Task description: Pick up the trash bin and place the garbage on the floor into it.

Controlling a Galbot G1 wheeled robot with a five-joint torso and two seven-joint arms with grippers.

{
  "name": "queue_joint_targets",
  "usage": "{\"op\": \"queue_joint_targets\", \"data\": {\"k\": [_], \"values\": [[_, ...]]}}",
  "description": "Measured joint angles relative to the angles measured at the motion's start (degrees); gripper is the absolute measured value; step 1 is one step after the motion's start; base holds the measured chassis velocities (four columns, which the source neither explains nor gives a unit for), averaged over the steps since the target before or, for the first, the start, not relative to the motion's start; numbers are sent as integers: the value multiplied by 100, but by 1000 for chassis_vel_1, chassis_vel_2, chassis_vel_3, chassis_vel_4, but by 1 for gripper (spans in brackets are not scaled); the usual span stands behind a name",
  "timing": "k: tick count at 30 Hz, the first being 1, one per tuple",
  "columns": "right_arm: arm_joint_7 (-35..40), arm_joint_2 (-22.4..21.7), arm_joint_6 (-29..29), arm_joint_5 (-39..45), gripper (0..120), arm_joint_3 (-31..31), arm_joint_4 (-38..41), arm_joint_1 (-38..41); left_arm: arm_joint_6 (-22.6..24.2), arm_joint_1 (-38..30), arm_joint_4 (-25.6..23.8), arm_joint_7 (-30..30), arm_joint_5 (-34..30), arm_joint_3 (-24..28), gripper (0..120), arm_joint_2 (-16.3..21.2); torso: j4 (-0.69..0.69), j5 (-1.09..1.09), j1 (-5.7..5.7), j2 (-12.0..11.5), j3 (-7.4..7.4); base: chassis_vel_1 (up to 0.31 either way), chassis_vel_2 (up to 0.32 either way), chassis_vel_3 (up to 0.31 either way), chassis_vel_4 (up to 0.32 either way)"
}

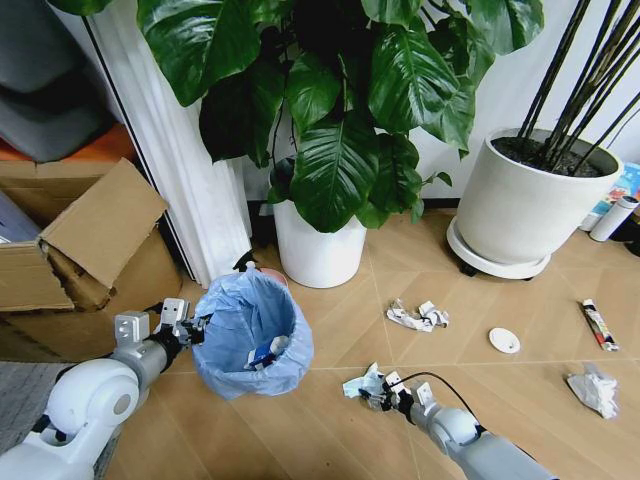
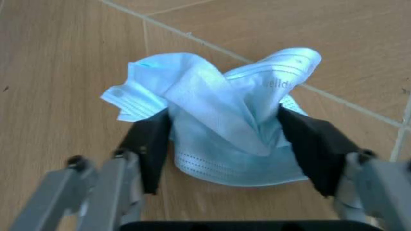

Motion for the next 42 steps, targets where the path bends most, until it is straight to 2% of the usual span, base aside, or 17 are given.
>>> {"op": "queue_joint_targets", "data": {"k": [2, 3, 5, 8, 10, 11, 13, 17, 29, 34, 35, 38, 39, 42], "values": [[11, 25, 0, 2, 49, 14, -25, 2, 0, 11, -13, 7, 1, -3, 0, 1, 0, 0, 0, 0, 0, 0, 0, 0, 0], [11, 25, 0, 2, 49, 14, -25, 2, 0, 11, -13, 7, 1, -3, 0, 1, 0, 0, 0, 0, 0, 0, 0, 0, 0], [15, 45, 1, 7, 38, 28, -42, 3, 0, 20, -24, 13, 2, -6, 0, 2, 0, 2, 0, 0, 0, 0, 0, 0, 0], [19, 46, 0, 13, 31, 39, -45, 2, -1, 22, -30, 15, 2, -6, 0, 5, 2, 3, 0, 0, 0, 0, 0, 0, 0], [41, 52, -1, 24, 18, 75, -43, -15, -1, 23, -36, 16, 4, -7, 0, 7, 2, 5, 0, 0, 0, 0, 0, 0, 0], [41, 52, -1, 24, 18, 75, -43, -15, -1, 23, -36, 16, 4, -7, 0, 7, 2, 5, 0, 0, 0, 0, 0, 0, 0], [74, 54, -8, 40, 10, 117, -5, -46, -2, 27, -49, 16, 5, -7, 0, 7, 2, 5, 0, 0, 1, 0, 0, 0, 0], [166, 51, -26, 59, 0, 260, 206, -132, -1, 34, -63, 16, 5, -5, 0, 15, 1, 7, 1, -1, 2, 0, 0, 0, 0], [414, -468, 54, 180, 0, 1121, 1835, -378, 12, 53, -87, 25, 13, 84, 0, 166, 1, 2, 1, -1, 1, 0, 0, 0, 0], [439, -769, 106, 219, 0, 1492, 2858, -398, 31, 16, 6, 108, -73, 129, 0, 453, 1, 2, 1, -1, 1, 0, 0, 0, 0], [439, -769, 106, 219, 0, 1492, 2858, -398, 31, 16, 6, 108, -73, 129, 0, 453, 1, 2, 1, -1, 1, 0, 0, 0, 0], [534, -1002, 1, 430, 0, 1546, 3791, -301, 97, -152, 78, 112, -305, 304, 0, 641, 2, 2, 0, -1, 1, 0, 0, 0, 0], [534, -1002, 1, 430, 0, 1546, 3791, -301, 97, -152, 78, 112, -305, 304, 0, 641, 2, 2, 0, -1, 1, 0, 0, 0, 0], [659, -1162, -165, 708, 0, 1346, 4377, 13, 155, -564, 204, 74, -449, 675, 0, 704, 1, 4, 1, -1, 1, 0, 0, 0, 0]]}}
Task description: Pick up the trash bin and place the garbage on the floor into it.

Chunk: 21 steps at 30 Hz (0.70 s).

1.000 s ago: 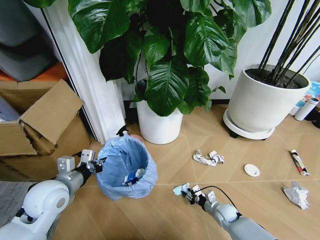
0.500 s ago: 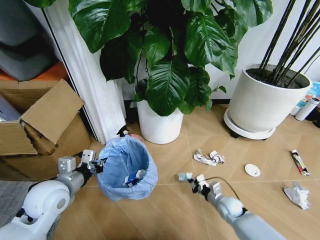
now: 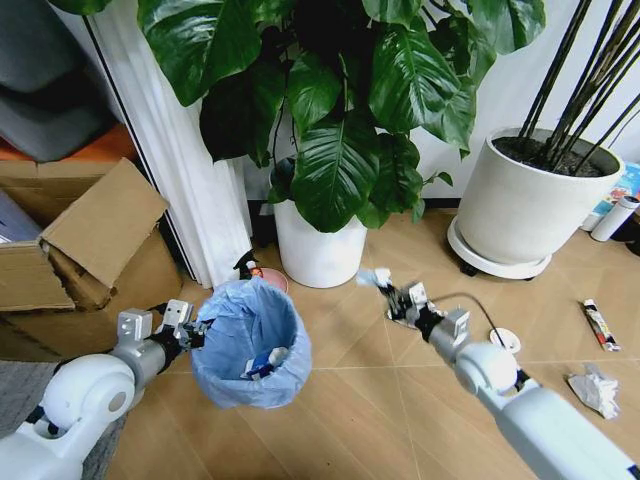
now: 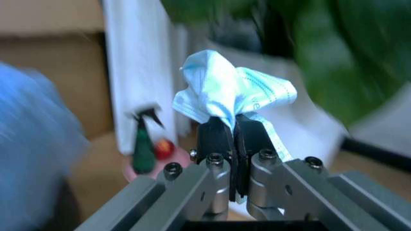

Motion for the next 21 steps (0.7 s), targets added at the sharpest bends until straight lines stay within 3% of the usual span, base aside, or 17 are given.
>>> {"op": "queue_joint_targets", "data": {"k": [9, 16, 21], "values": [[192, -122, -246, 550, 0, -1156, 471, 1264, 102, -722, 319, -56, -148, 763, 0, -14, -2, -4, 0, 0, 0, 0, 0, 0, 0], [328, 175, -353, 858, 0, -2707, 357, 2211, 124, -767, 341, -156, -225, 740, 0, -31, 3, -2, 0, 0, 0, 4, 15, 3, 1], [408, 185, -437, 837, 0, -3125, 276, 2207, 125, -782, 362, -161, -232, 736, 0, -38, -1, -1, 0, 0, 0, 3, 11, 3, -1]]}}
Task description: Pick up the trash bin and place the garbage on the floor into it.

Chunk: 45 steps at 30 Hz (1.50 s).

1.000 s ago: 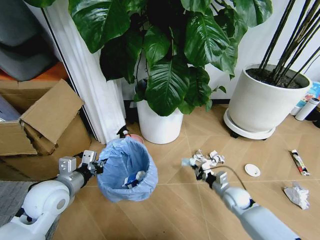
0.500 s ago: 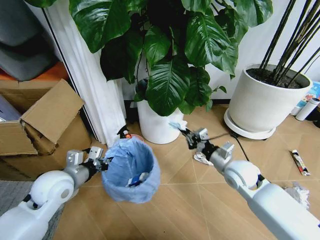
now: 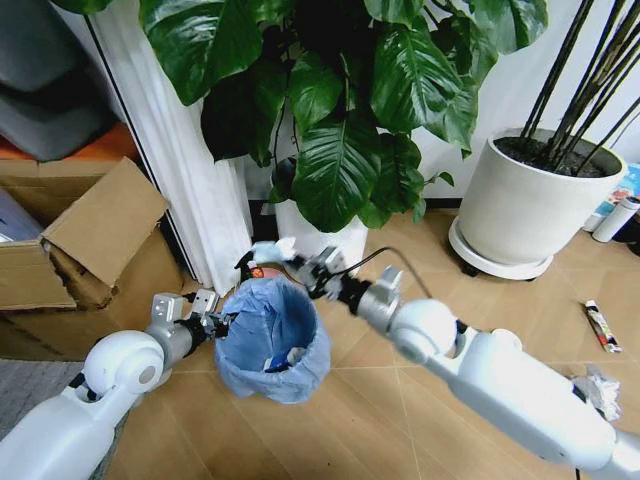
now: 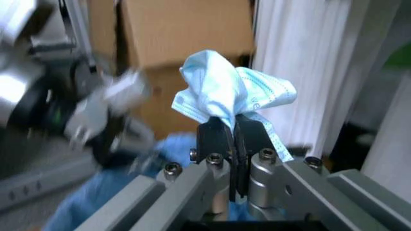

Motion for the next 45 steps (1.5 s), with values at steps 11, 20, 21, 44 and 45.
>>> {"op": "queue_joint_targets", "data": {"k": [11, 20, 21, 44, 45], "values": [[406, 158, -349, 40, 32, -283, -130, -48, 0, 25, 2, 42, 35, -23, 0, -36, 2, 0, 0, 0, 0, 0, 0, 0, 0], [419, 130, -344, 33, 69, -284, -135, -108, 1, 30, -48, 41, 53, -37, 0, -41, 1, 0, 0, 0, 0, 0, 0, 0, 0], [419, 130, -344, 33, 69, -284, -135, -108, 1, 30, -48, 41, 53, -37, 0, -41, 1, 0, 0, 0, 0, 0, 0, 0, 0], [823, -129, -304, -349, 100, 1454, 187, -1268, -5, 392, -276, 13, 240, -386, 0, -256, 1, 1, 0, 0, -1, 0, 0, 0, 0], [864, -168, -304, -443, 100, 1680, 205, -1480, -5, 416, -295, 13, 250, -400, 0, -274, 0, 1, 0, 0, -1, 0, 0, 0, 0]]}}
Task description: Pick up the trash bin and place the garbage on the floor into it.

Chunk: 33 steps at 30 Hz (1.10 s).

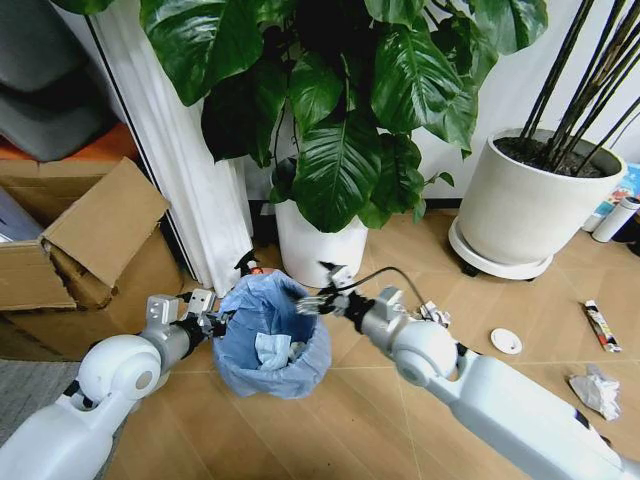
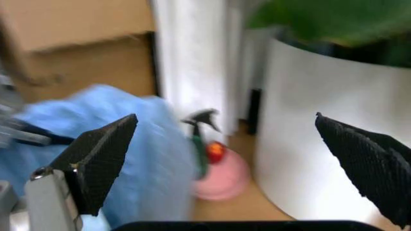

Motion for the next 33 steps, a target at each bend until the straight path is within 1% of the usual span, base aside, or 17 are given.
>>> {"op": "queue_joint_targets", "data": {"k": [3, 4, 7, 12, 20, 26, 33], "values": [[51, -62, -13, -187, 100, 467, 25, -377, 0, 54, -46, -4, 11, -21, 0, -24, 0, -1, 0, 0, 0, 0, 0, 0, 0], [51, -62, -13, -187, 100, 467, 25, -377, 0, 54, -46, -4, 11, -21, 0, -24, 0, -1, 0, 0, 0, 0, 0, 0, 0], [53, -63, -42, -253, 100, 818, -13, -555, 0, 63, -72, -8, 15, -23, 0, -34, 1, -1, 0, 0, 0, 0, 0, 0, 0], [40, -10, -48, -266, 100, 1054, -75, -661, -1, 80, -77, -9, 29, -28, 0, -57, 2, -1, 0, 0, 0, 0, 0, 0, 0], [30, 39, -46, -293, 100, 1099, -111, -765, 0, 103, -108, -4, 42, -30, 0, -62, 2, -1, 0, 0, 0, -20, -30, 29, 19], [29, 64, -46, -295, 100, 1098, -119, -782, -1, 113, -129, 2, 42, -31, 0, -53, 0, -1, 0, 0, 0, -101, -99, 106, 92], [20, 79, -44, -331, 100, 1206, -104, -937, -3, 203, -175, 4, 85, -37, 0, -127, 3, -2, 0, 0, 0, -93, -97, 110, 121]]}}
